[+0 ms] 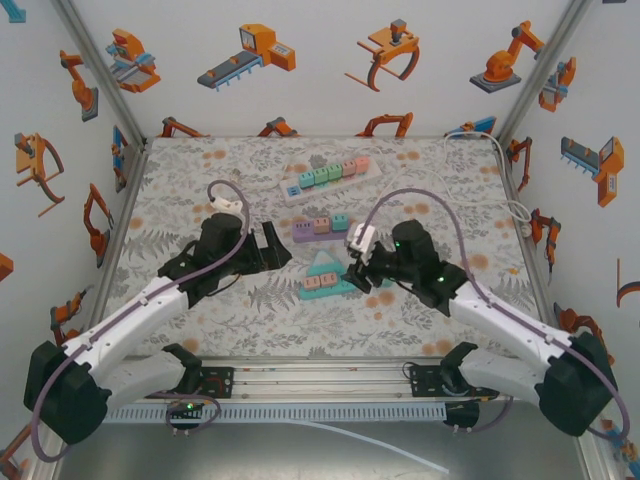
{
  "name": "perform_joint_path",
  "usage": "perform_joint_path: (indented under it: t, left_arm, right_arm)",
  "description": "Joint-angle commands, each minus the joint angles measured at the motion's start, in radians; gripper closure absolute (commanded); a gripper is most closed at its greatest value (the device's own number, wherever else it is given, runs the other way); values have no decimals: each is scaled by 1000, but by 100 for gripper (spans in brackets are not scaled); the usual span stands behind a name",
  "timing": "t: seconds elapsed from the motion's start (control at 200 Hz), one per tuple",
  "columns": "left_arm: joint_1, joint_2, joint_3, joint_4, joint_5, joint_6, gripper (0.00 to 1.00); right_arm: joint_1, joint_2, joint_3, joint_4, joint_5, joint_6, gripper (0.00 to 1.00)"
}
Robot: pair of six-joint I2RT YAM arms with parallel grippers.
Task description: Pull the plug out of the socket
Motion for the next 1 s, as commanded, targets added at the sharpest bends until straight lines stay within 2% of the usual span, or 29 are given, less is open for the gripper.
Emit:
perform_joint_path:
  t: [0.0, 0.165, 0.366, 0.481, 0.636, 0.706, 0.806, 0.996]
  left_arm:
    - [9, -37, -14, -7, 10, -29, 3]
    - [9, -58, -30, -14, 10, -25, 3]
    - [10, -79, -55, -13, 4, -23, 3]
    - [10, -48, -54, -6, 47, -5, 3]
    - [8, 18, -36, 34, 86, -8, 0]
    - [10, 56, -20, 67, 94, -2, 5]
    - [10, 133, 23, 82, 94, 15, 18]
    - [-10, 299, 82, 208, 199, 37, 28]
  right_arm:
    - [66, 98, 76, -94, -81, -336, 46]
    - [119, 241, 152, -136, -56, -463, 46]
    - [125, 341, 179, -124, -43, -521, 51]
    - [125, 385, 172, -84, -32, -535, 53]
    - [125, 428, 174, -60, -47, -548, 63]
    - [125, 436, 173, -53, -58, -551, 67]
    - [125, 433, 176, -66, -71, -568, 70]
    - [125, 415, 178, -96, -80, -579, 74]
